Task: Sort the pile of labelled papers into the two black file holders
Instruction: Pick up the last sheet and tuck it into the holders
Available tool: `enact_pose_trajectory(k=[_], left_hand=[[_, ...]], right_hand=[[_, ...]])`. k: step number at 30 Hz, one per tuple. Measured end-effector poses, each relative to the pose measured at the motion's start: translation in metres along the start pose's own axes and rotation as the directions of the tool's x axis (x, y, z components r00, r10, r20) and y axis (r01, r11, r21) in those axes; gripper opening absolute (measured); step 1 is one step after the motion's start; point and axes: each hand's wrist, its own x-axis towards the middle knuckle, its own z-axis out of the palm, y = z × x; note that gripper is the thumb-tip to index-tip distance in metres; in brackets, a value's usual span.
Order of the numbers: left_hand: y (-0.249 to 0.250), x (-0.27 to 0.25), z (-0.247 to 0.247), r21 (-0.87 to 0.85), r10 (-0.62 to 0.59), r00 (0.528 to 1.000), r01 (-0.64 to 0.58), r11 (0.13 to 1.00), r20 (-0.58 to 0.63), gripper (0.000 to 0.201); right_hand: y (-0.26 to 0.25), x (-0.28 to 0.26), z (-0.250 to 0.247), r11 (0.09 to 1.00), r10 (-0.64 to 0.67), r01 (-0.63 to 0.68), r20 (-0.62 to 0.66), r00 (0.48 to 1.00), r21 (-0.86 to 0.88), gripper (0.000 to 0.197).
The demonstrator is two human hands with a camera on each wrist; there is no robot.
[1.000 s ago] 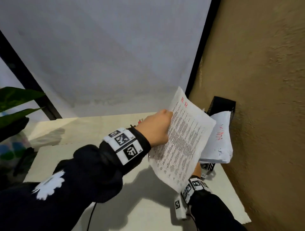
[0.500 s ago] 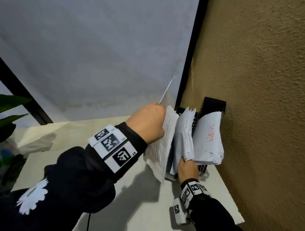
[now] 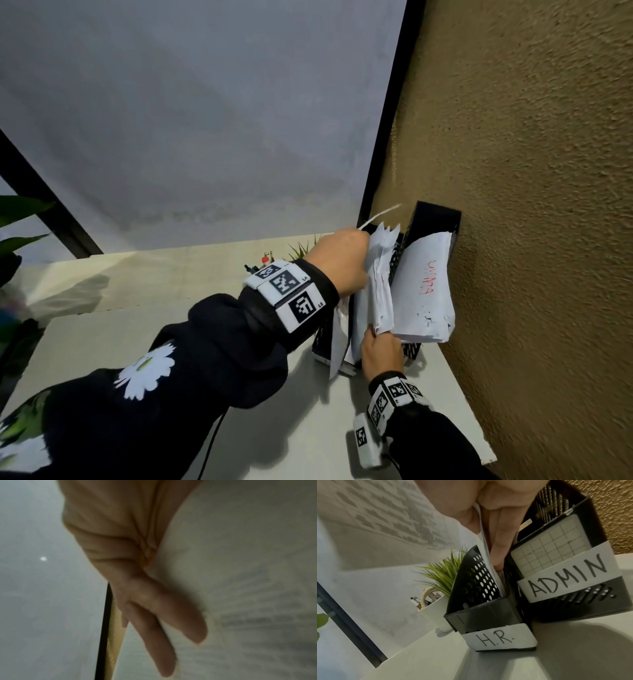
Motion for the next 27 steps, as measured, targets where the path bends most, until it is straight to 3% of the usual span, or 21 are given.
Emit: enact_pose_trajectory(k=[3,10,14,17,23,27], left_hand=[[0.01,0.003,-0.001,0.051,0.064,0.997,-0.062,0.997,-0.045,0.033],[0.017,0.008,0.006,0.031,0.073,0.997,-0.073,0.997,-0.006,0.033],[0.029,0.0,0.01,0.033,0.145,0.989,-0.144,0.989,-0.022,0.036],[0.042,-0.008,0.019,0.024,0.202,0.979,-0.202,0.979,-0.027,0.039],[0.02,0.019,0.054,-0.012,0.089,0.996,-0.088,0.996,0.02,0.044],[-0.009,0.05,0.075,-0.081,0.006,1.0,-0.005,0.997,0.012,0.045]], right_hand=[[0.0,0.0,-0.001,1.0,0.002,-0.002,0.004,1.0,-0.007,0.045],[-0.002,0.0,-0.006,0.999,-0.004,0.005,0.03,1.0,-0.033,0.042],[-0.003,0.0,-0.012,0.988,0.034,-0.015,0.118,0.992,-0.152,0.028],[-0.004,0.004,-0.018,0.993,0.11,-0.1,0.194,0.975,-0.058,0.032],[-0.005,-0.002,-0.013,0.988,0.032,-0.014,0.115,0.993,-0.154,0.027],[-0.009,-0.001,-0.01,0.995,0.01,-0.003,0.07,0.998,-0.104,0.034]])
